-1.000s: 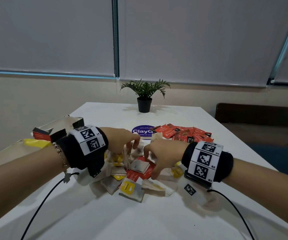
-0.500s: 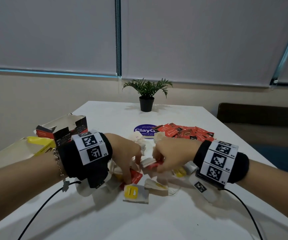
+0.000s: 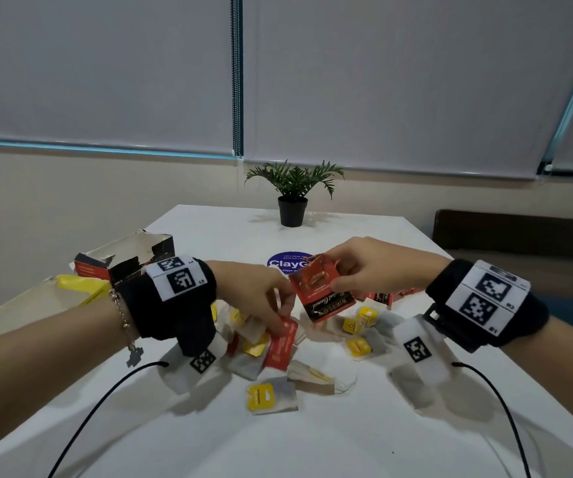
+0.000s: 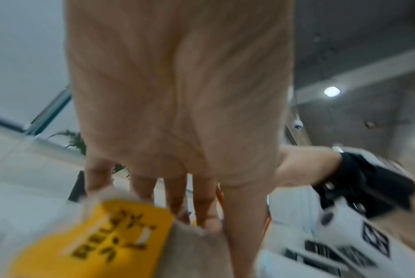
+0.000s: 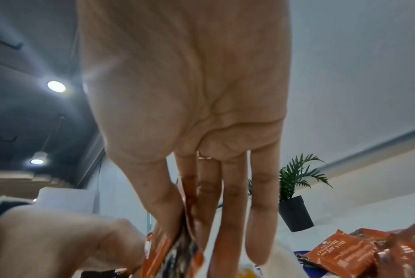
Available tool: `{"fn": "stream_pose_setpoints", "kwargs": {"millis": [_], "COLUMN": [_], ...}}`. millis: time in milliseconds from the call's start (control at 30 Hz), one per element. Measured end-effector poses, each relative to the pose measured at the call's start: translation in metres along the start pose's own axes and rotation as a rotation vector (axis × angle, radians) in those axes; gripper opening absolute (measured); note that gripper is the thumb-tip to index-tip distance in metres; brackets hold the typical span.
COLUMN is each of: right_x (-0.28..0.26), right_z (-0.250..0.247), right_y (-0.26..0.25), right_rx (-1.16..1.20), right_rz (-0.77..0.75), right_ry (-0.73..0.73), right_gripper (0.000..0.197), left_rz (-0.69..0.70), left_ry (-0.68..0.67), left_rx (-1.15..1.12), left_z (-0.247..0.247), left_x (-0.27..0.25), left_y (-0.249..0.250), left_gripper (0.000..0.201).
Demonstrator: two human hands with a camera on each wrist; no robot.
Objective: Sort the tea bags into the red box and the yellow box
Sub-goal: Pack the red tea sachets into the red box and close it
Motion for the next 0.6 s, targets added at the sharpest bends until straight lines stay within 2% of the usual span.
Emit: {"fn": "stream_pose_setpoints", "kwargs": {"millis": [167, 367, 467, 600], "right_x": [-0.01, -0.01, -0.006, -0.001], "right_z": [-0.015, -0.015, -0.019, -0.028], "right_y": [0.008, 0.0, -0.001, 0.018], "right_rx": [0.218, 0.291, 0.263, 0.304], "right_rz": [-0.022, -0.076, -0.069, -0.03], "right_ry": [0.113, 0.129, 0.195, 0.246], "right_gripper": [0.01, 0.011, 0.006, 0.005], "left_rz": [0.052, 0.081, 0.125, 0.157], "left_ry": [0.136, 0.467, 0.533, 0.581], "left_rx": [-0.215, -0.472, -0.62, -0.686], "left_z": [-0.024, -0.051, -0.056, -0.057], "left_x": [-0.006, -0.012, -0.012, -0.009], "left_y": [-0.002, -0.003, -0.001, 0.001], "left_gripper": [0.023, 0.009, 0.007, 0.013]}}
Point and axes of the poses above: each hand's wrist, its own x-axis towards the middle knuckle, its own z-axis out of the palm, y = z × x, the point moved 6 cm from there along x, towards the middle knuckle, and after that the axes turned 9 degrees about -y, right-handed, at the moved point
